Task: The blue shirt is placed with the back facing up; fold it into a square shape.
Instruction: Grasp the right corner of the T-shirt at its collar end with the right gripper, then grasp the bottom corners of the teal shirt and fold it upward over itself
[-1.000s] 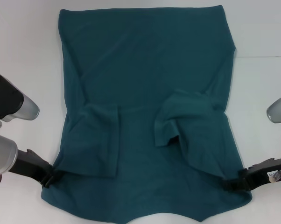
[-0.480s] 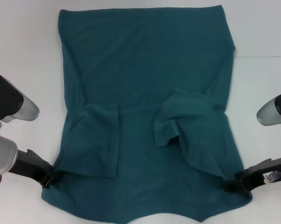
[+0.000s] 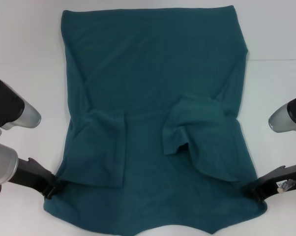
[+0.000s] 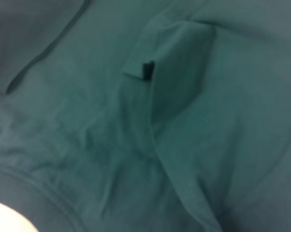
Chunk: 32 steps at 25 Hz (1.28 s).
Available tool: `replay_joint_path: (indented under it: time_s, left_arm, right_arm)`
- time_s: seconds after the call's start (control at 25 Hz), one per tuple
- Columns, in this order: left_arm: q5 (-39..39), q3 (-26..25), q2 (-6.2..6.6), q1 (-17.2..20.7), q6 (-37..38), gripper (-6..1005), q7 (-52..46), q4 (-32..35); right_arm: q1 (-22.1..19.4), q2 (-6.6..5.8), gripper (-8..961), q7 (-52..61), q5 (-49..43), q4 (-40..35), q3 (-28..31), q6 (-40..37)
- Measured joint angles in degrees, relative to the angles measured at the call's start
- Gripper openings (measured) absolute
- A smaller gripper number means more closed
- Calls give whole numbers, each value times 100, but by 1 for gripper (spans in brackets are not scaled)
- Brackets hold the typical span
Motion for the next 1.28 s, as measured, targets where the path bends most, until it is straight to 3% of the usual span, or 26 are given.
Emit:
replay_joint_path:
  time_s: [0.4, 0.8, 1.28]
  left_arm:
    - [-15, -18, 0, 21, 90, 50, 61, 2]
    - [-253, -22, -8, 152, 410, 50, 206, 186]
    - [-606, 94, -35, 479, 832, 49, 254, 448]
  right_arm:
    - [-45, -13, 21, -286, -111, -12, 127, 59]
    - [-374, -19, 20, -1266, 639, -87, 955, -628]
    - [-1167, 20, 21, -2355, 1050, -132, 1689, -1011]
